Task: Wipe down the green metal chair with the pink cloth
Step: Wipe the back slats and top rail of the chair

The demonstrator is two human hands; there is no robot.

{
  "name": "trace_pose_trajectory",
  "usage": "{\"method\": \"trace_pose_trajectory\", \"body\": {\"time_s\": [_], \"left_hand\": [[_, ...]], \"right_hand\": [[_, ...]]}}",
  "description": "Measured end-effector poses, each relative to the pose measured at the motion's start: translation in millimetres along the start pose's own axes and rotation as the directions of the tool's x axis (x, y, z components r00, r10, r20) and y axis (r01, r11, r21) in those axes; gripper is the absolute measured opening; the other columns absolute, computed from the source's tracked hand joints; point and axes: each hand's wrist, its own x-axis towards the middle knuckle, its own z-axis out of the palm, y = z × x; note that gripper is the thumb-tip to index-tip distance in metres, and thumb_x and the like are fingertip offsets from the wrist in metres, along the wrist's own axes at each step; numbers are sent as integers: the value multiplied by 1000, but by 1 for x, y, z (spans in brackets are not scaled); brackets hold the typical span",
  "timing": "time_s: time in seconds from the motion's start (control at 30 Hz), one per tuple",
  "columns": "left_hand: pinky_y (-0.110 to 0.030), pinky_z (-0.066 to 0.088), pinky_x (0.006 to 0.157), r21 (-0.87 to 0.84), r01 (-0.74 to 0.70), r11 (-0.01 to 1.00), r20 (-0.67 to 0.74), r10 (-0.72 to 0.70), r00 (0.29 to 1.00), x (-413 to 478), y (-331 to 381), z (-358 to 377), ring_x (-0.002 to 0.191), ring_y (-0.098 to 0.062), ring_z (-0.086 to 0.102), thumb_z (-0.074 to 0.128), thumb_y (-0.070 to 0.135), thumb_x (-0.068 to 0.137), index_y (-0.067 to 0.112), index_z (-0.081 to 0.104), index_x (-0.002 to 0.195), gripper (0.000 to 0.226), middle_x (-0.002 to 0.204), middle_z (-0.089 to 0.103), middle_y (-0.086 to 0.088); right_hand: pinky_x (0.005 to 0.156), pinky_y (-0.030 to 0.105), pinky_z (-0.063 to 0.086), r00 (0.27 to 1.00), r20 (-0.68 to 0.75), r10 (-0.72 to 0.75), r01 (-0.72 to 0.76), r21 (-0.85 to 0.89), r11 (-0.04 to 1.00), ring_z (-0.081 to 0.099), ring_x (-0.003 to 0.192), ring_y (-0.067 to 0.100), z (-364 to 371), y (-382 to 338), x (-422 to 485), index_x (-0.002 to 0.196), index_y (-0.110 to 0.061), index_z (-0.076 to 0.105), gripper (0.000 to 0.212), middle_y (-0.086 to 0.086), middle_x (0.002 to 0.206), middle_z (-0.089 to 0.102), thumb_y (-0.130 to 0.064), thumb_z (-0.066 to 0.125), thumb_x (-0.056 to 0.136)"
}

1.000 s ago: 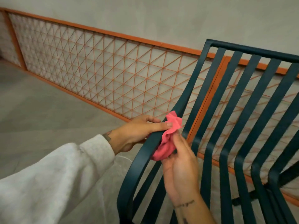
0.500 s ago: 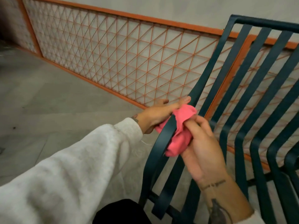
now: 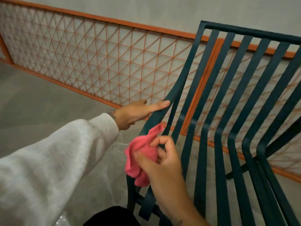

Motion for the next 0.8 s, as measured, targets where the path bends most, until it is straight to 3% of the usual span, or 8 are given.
{"method": "trace_pose_trajectory", "body": {"time_s": [0.13,0.2,0.27,0.37,0.47,0.6,0.67,0.8], "left_hand": [[-38,34,109,144,-143,979,-25,148,989,5,10,-8,137,-24,37,77,70,57,23,26,152,118,153,35,-6],[-28,33,98,292,-263,920,-29,284,958,8,24,-10,133,-14,39,79,56,68,21,40,145,93,149,41,0],[-23,30,92,390,-349,852,-20,387,922,7,38,-7,122,-4,40,76,49,75,20,52,135,71,142,49,5],[-24,31,90,458,-429,778,13,477,879,17,65,10,120,-4,43,71,52,78,28,59,125,53,137,52,11],[-26,34,90,569,-488,662,102,532,840,40,96,34,121,-6,45,69,55,79,32,58,124,52,137,51,12],[-24,38,89,624,-544,561,187,568,801,72,142,70,111,-2,44,69,57,78,33,57,124,54,133,52,12],[-23,37,88,640,-562,524,174,613,771,88,166,89,112,-3,46,68,57,78,35,57,122,51,133,53,12],[-24,37,90,597,-641,482,168,706,688,124,222,136,120,-8,50,66,57,80,34,56,128,54,136,54,10]], "right_hand": [[80,39,61,995,90,-52,64,-135,989,74,90,17,-34,-7,10,97,-25,54,29,1,99,75,-11,76,86],[75,45,62,999,17,-51,53,-74,996,75,89,23,-58,-20,23,105,-30,48,37,1,101,76,-10,74,87],[70,38,63,994,-77,-81,78,-43,996,75,90,18,-79,-35,35,110,-36,43,47,-4,101,76,-11,75,85],[74,37,62,962,-215,-165,156,-60,986,74,93,13,-118,-66,54,117,-34,47,49,-7,103,76,-17,77,83],[77,40,61,905,-371,-208,207,-43,977,72,98,18,-174,-93,77,117,-27,56,40,-2,104,75,-21,78,84],[75,43,60,834,-536,-136,307,244,920,68,104,27,-261,-132,102,121,-14,63,34,11,116,70,-20,70,89],[87,48,58,804,-577,-143,387,324,863,67,108,30,-301,-153,112,119,-12,65,30,13,118,71,-23,65,91],[105,55,47,698,-678,-230,541,291,789,66,111,35,-381,-192,129,101,-5,66,21,21,115,69,-20,53,94]]}}
